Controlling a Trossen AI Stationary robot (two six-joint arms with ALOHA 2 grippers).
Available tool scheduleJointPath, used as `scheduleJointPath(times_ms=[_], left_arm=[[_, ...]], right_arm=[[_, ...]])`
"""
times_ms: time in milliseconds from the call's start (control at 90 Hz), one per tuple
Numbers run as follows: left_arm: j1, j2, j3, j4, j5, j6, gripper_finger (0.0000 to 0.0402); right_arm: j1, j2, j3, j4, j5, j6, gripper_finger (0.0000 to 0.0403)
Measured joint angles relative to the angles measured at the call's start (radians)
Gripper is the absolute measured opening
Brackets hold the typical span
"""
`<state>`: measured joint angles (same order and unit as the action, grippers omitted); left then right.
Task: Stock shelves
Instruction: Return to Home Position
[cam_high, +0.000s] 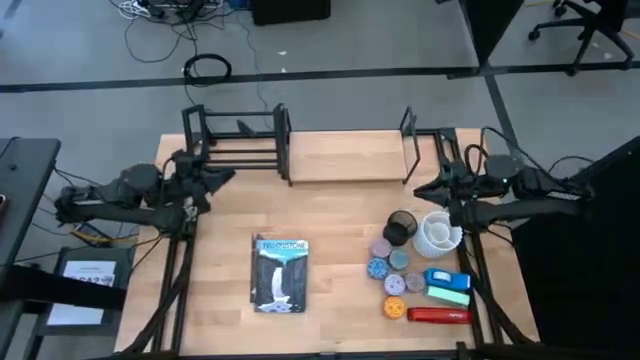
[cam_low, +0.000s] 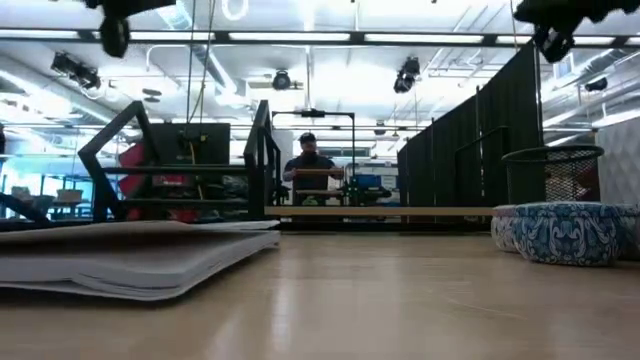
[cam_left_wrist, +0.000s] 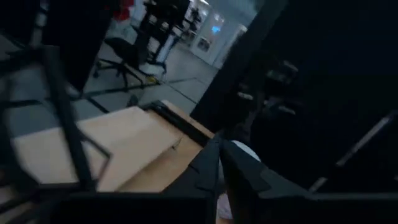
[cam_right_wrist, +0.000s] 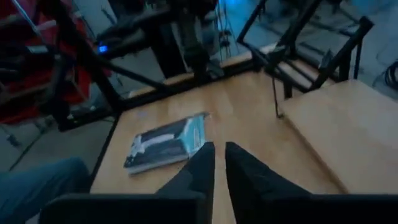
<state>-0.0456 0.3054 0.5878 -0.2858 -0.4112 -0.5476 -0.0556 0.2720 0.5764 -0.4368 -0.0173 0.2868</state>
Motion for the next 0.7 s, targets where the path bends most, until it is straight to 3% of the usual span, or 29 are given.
scheduleJointPath(times_ms=[211, 456, 700], left_arm=[[0.000, -0.136, -0.125, 0.014, -0.039, 0.044, 0.0000], [0.000, -0.246, -0.317, 0.188, -0.035, 0.088, 0.0000], [0.000, -0.274, -0.469, 0.405, 0.156, 0.230, 0.0000]], right_arm=[[-0.050, -0.150, -0.172, 0.146, -0.009, 0.010, 0.0001], [-0.112, -0.179, -0.317, 0.287, -0.100, 0.064, 0.0000], [-0.158, -0.178, -0.438, 0.468, -0.169, 0.104, 0.0000]])
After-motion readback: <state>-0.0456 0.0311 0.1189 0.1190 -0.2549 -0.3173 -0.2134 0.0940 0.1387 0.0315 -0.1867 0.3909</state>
